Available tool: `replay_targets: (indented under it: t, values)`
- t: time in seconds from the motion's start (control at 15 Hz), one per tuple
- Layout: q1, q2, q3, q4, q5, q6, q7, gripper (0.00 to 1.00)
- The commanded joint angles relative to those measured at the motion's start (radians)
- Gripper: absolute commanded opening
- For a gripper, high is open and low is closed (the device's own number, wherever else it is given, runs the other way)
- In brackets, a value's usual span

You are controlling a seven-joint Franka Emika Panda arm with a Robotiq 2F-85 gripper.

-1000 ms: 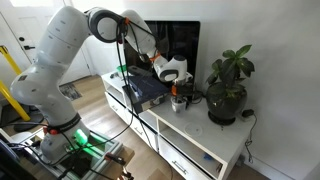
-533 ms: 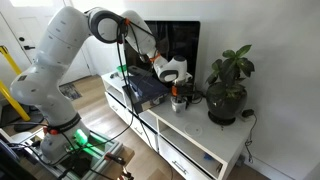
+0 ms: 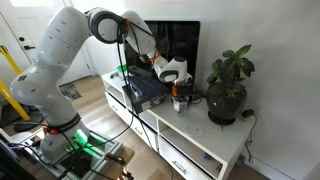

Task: Take the lid off of the cup then take the glasses and place the lid back on the cup

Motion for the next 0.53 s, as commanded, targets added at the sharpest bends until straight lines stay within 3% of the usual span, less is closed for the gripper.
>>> replay_targets:
  t: [0.0,0.47]
  values:
    - [-0.017,0.001,0.015,0.001,0.007,0.01,-0.025,0.12]
    - [-0.017,-0.01,0.014,-0.005,0.008,0.012,-0.023,0.02]
